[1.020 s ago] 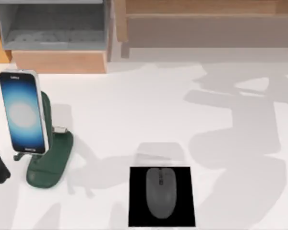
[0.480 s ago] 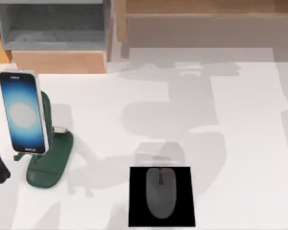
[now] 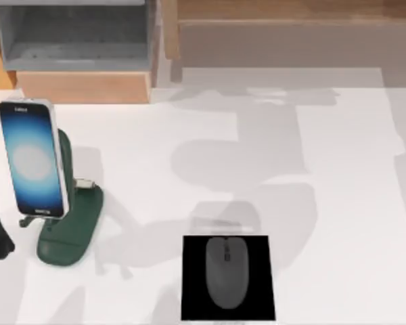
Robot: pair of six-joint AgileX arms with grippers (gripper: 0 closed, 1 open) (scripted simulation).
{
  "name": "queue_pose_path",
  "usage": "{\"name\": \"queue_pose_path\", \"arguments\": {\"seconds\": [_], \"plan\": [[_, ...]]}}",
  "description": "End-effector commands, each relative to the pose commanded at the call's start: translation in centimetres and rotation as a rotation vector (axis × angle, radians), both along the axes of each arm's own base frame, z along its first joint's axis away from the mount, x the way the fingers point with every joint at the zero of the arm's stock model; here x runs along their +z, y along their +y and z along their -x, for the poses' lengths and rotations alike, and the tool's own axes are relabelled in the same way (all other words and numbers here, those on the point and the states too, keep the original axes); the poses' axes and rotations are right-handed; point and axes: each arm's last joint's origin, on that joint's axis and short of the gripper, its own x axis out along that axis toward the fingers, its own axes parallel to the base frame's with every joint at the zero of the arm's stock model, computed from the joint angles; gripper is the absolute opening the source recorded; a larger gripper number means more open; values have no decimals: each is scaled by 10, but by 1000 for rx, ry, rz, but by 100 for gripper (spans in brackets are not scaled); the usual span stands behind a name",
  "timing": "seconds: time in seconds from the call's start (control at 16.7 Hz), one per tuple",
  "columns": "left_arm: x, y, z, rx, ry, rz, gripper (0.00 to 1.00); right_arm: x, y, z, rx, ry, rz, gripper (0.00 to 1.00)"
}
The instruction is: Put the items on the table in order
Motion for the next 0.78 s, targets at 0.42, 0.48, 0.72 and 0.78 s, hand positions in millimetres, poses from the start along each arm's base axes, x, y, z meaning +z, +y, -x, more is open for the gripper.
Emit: {"name": "queue_pose_path", "arguments": {"seconds": [0.42,0.48,0.72,0.78], "plan": [[0,0,0,0,0,0,100,0,1,-1,2,-1,2,0],[0,0,0,0,0,0,100,-1,2,-1,3,3,2,0],[0,0,0,0,0,0,100,-1,2,-1,4,4,2,0],[0,0,0,0,0,0,100,-1,2,-1,4,4,2,8]]}}
